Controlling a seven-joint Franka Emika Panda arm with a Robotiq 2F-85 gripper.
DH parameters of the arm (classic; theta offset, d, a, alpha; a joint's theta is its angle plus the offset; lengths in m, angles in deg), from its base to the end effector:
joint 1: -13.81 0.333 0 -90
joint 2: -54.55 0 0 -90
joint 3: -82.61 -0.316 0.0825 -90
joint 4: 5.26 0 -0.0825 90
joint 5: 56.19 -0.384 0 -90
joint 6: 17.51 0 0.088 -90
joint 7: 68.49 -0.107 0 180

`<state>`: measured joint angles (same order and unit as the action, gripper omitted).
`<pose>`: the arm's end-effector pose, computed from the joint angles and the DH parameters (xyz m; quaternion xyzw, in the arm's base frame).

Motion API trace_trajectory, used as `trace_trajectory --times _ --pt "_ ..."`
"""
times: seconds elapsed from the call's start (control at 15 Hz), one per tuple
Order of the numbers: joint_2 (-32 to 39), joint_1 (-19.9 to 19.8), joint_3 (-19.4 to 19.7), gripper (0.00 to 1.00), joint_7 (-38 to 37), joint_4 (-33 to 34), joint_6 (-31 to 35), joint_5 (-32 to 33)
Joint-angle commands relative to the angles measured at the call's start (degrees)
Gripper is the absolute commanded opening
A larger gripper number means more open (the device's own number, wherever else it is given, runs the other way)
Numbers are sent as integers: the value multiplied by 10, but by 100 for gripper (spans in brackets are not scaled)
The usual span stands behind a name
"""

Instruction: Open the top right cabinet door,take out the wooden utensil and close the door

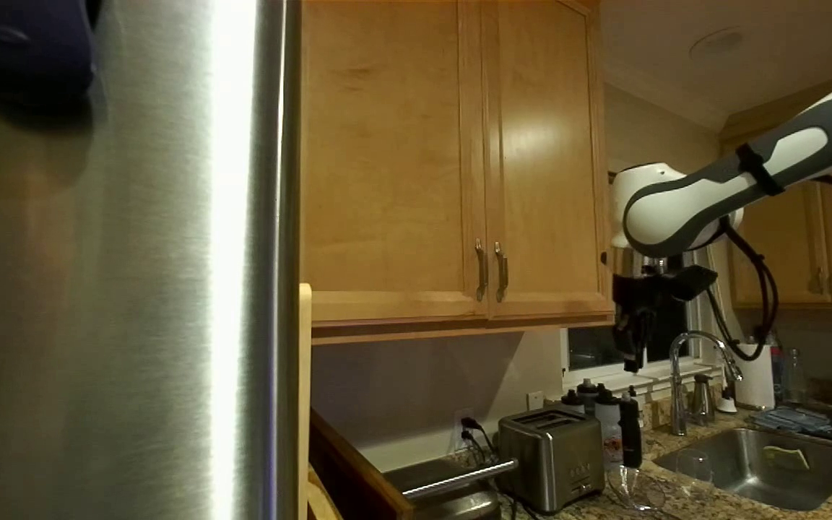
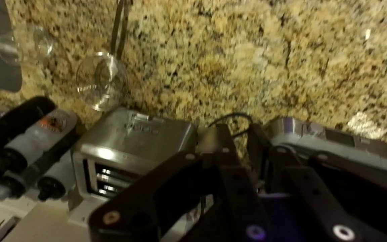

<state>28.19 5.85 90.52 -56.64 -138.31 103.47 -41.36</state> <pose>0.4167 -0.1374 0.5383 0.9883 0.0210 0.0992 0.1140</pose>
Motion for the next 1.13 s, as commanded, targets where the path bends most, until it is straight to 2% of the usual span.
trace_trajectory --times 0.0,0.2,0.33,0.47,0.53,0.6,0.73,1.07 --pt "-23 -17 -16 51 -38 -26 -109 30" --pt "-27 -15 -4 70 -44 -39 -177 32" --pt "-39 -13 8 84 -37 -57 -178 22" --pt "-57 -17 21 96 -34 -84 -152 19" --pt "-65 -21 26 99 -35 -94 -144 19" --pt "-18 -11 18 85 -30 -51 -165 20" --pt "-31 -15 24 98 -30 -65 -163 19" --pt "-41 -17 24 99 -30 -71 -162 19"
